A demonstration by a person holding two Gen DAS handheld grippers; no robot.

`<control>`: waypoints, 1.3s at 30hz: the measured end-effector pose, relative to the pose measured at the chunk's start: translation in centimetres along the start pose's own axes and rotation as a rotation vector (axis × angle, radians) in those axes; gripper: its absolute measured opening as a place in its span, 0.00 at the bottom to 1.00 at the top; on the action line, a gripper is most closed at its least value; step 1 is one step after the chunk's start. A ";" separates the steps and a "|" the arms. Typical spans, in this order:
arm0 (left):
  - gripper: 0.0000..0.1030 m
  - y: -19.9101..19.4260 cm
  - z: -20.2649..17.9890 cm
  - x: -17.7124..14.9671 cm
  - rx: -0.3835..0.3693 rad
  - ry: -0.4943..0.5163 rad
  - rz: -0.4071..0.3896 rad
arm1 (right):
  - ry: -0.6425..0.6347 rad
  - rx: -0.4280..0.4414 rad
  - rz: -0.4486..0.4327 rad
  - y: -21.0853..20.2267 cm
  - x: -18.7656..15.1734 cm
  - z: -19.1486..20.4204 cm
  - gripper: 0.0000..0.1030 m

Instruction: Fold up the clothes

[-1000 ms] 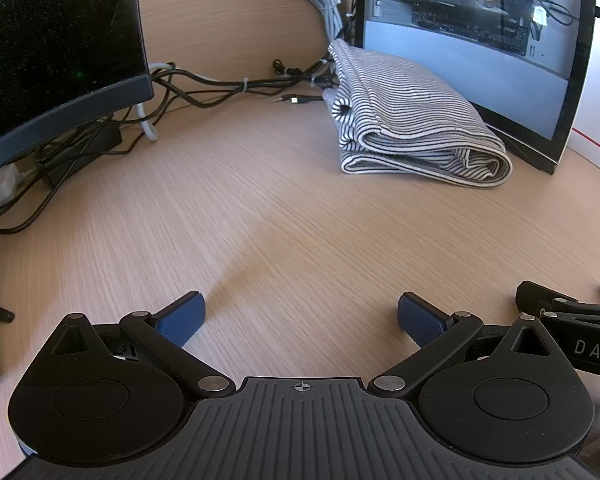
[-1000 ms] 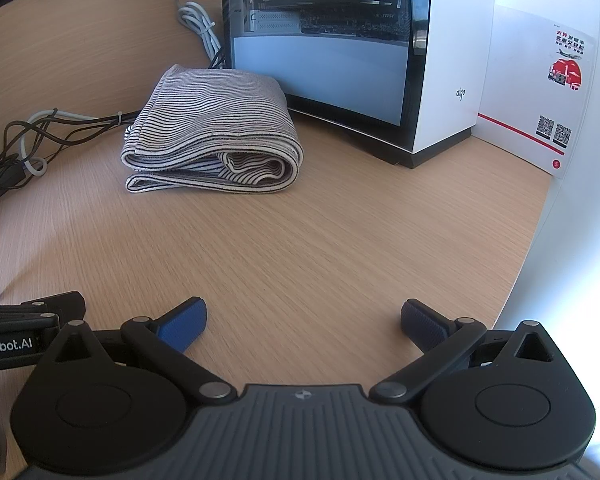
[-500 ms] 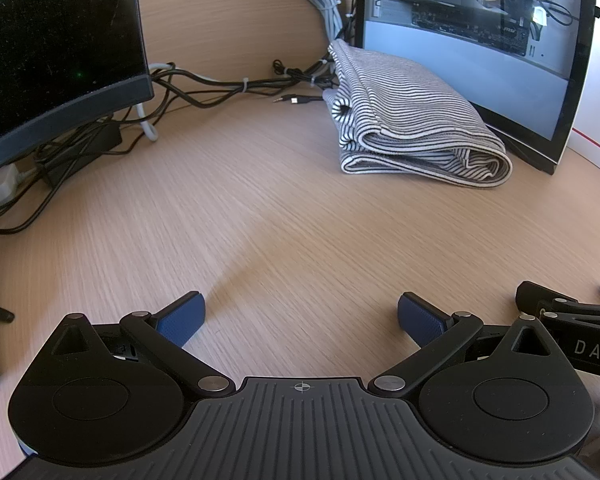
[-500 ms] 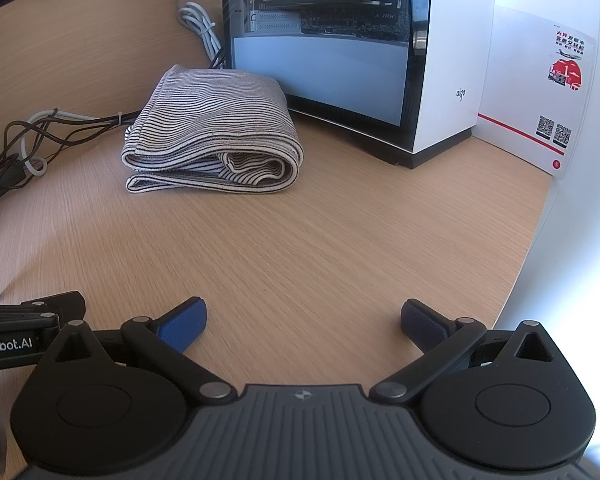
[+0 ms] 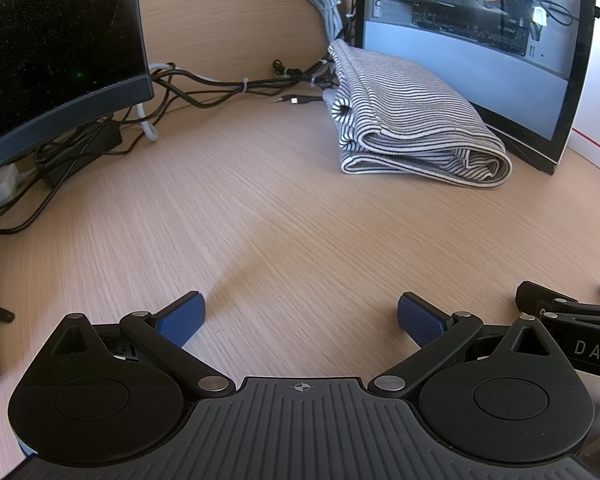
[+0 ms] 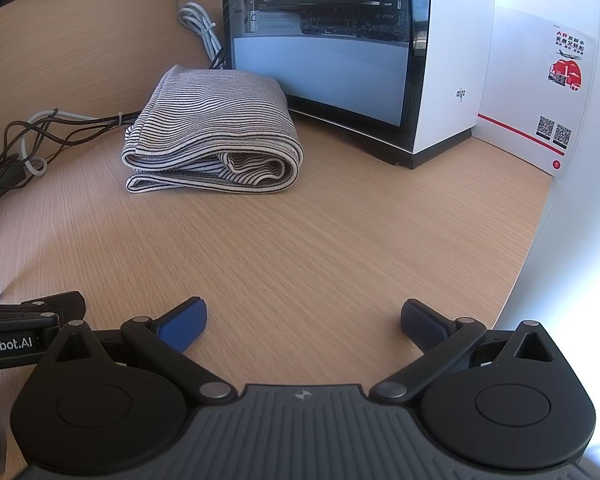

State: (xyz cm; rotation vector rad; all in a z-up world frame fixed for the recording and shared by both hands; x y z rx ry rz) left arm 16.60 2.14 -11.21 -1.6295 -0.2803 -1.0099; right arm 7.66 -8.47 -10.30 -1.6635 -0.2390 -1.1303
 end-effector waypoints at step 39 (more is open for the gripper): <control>1.00 0.0 0.0 0.1 0.013 -0.012 -0.004 | 0.006 -0.006 0.009 0.1 0.1 0.0 1.00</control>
Point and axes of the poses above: each gripper's, at about its wrist camera, not at the fingertips, and y roughly the way its jaws point, z to its left, x to its top, the point moved 5 cm from there along y, roughly the way its jaws point
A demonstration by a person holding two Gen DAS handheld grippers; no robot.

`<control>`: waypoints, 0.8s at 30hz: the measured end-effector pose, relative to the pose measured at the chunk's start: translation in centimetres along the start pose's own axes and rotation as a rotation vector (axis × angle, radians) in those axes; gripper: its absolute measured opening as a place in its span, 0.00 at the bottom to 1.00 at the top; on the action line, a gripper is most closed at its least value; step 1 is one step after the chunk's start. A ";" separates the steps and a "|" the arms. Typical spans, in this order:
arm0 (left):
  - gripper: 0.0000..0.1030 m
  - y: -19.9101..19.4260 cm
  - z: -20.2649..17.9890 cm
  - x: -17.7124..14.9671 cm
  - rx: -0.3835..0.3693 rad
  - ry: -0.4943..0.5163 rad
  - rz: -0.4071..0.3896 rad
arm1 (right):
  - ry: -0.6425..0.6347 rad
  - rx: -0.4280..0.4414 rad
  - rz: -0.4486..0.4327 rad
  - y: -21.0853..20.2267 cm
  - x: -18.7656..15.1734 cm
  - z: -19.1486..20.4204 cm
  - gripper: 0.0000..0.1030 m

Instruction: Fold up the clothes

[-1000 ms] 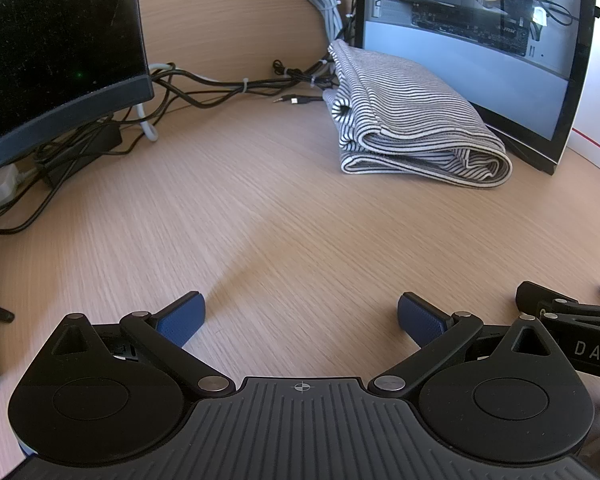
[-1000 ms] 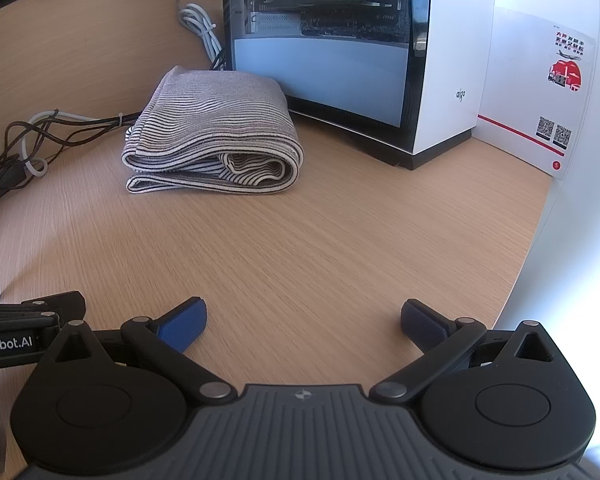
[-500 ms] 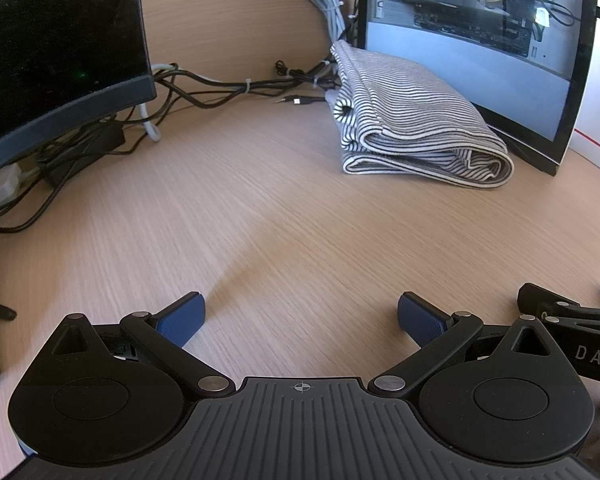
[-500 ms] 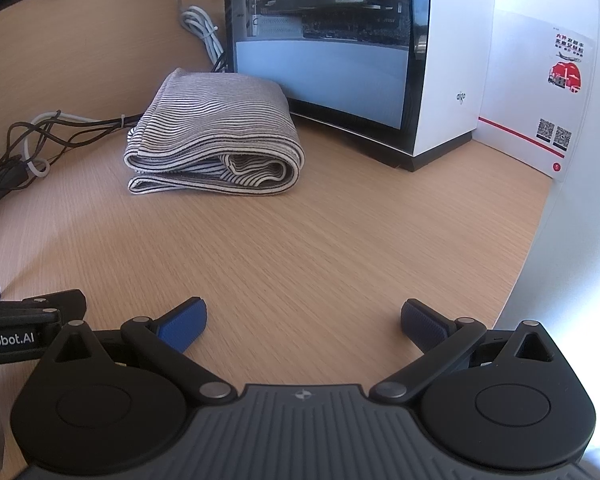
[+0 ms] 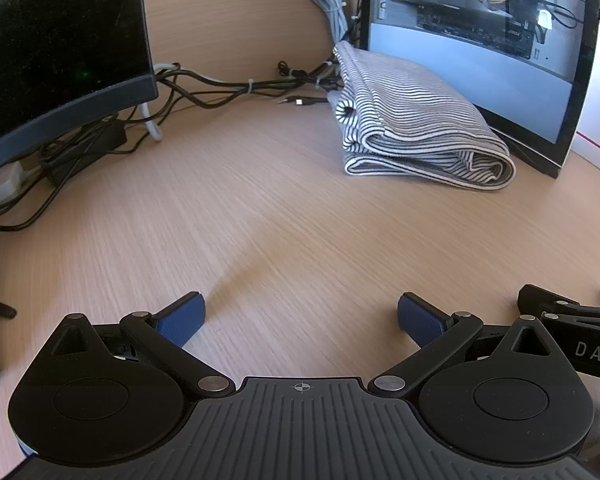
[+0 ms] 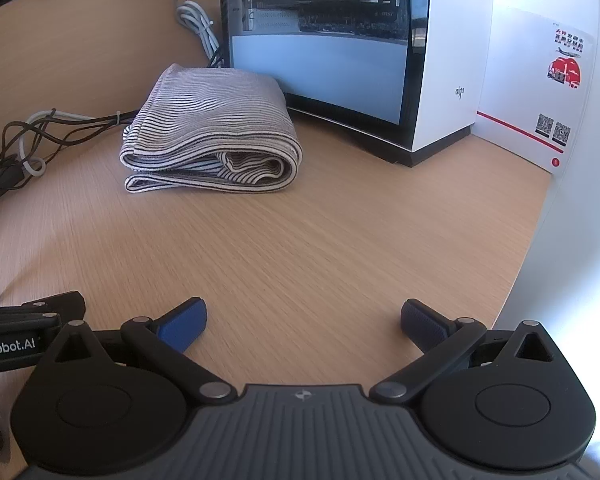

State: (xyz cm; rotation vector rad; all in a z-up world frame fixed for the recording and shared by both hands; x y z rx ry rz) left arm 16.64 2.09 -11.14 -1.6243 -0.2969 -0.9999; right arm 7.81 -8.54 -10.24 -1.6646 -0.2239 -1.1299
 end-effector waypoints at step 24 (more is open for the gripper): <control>1.00 -0.8 1.2 0.2 0.000 -0.079 -0.021 | -0.040 0.050 0.077 0.5 0.9 -0.1 1.00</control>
Point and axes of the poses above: each gripper's, at about its wrist camera, not at the fingertips, and y roughly the way its jaws point, z to its left, x to its top, the point moved 5 cm from there along y, roughly the way its jaws point
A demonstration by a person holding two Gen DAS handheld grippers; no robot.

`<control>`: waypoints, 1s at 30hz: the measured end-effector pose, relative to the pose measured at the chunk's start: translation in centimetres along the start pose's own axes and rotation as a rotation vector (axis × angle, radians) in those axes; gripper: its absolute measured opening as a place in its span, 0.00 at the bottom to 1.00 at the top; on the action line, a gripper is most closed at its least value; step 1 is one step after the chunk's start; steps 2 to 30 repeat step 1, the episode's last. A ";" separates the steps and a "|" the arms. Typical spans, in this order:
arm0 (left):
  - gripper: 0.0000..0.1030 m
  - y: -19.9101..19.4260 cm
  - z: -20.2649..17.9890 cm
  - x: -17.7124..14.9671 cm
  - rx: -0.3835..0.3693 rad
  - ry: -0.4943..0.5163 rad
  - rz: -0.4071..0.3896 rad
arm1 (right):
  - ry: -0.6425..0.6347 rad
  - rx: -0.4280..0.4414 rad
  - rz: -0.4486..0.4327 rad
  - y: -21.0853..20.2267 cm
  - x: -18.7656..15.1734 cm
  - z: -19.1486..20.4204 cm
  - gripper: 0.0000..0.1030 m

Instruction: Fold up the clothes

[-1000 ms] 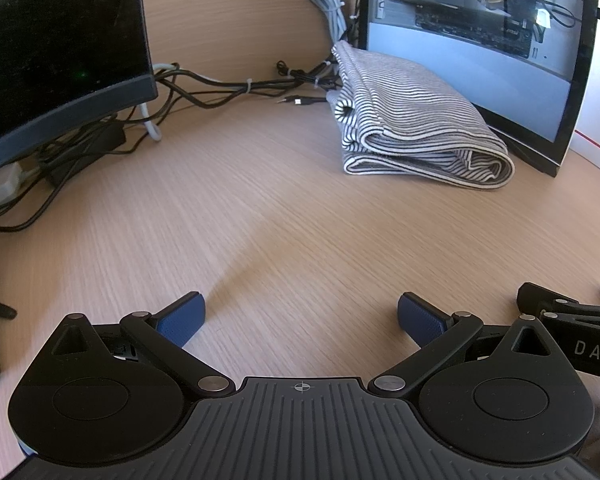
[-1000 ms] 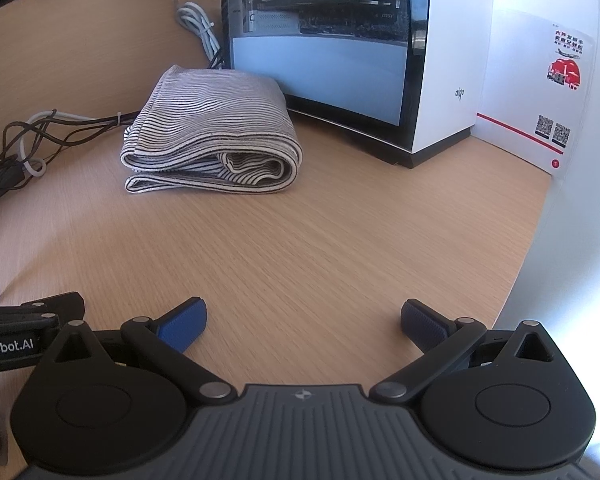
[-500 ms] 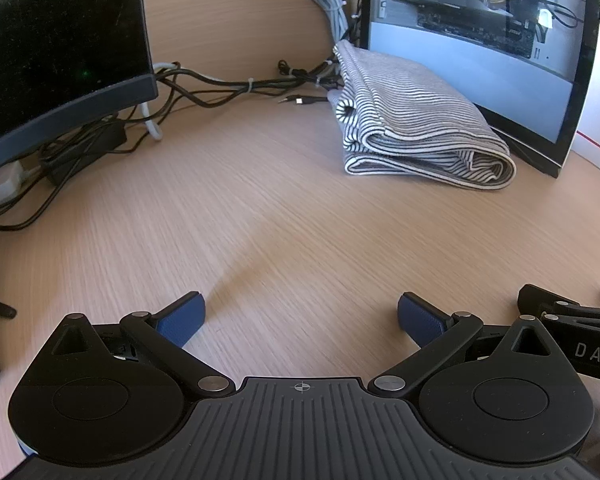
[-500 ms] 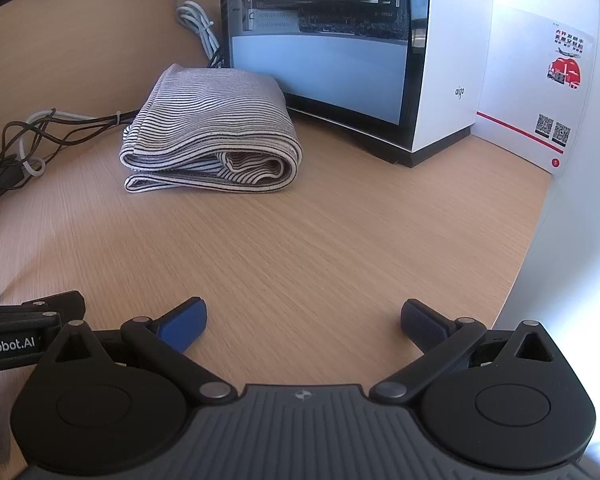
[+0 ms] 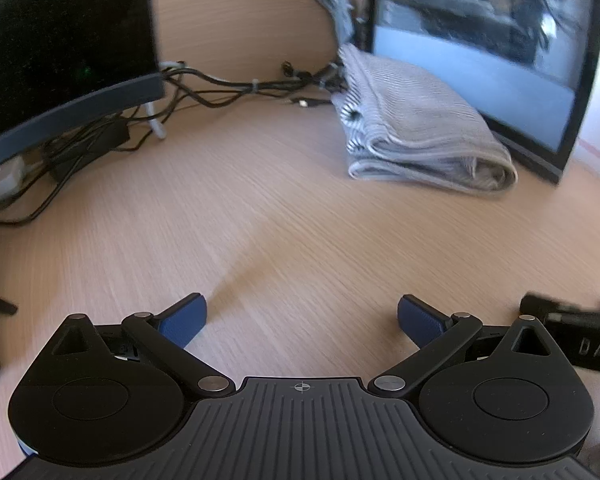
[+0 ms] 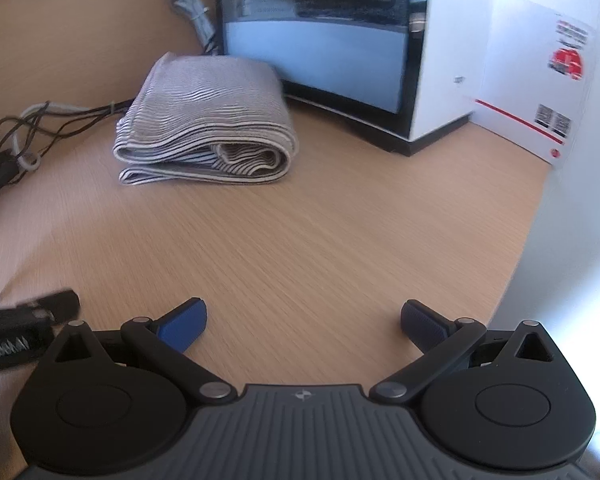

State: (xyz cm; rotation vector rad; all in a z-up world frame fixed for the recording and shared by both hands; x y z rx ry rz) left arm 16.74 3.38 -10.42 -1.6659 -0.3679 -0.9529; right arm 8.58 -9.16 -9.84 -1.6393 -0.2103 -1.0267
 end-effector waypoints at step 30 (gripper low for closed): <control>1.00 -0.9 0.8 0.2 0.008 -0.039 -0.024 | -0.038 0.047 0.017 0.1 0.2 0.3 1.00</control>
Point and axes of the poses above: each gripper's, at about its wrist camera, not at the fingertips, and y roughly the way its jaws point, z to its left, x to its top, the point moved 5 cm from there along y, roughly the way its jaws point
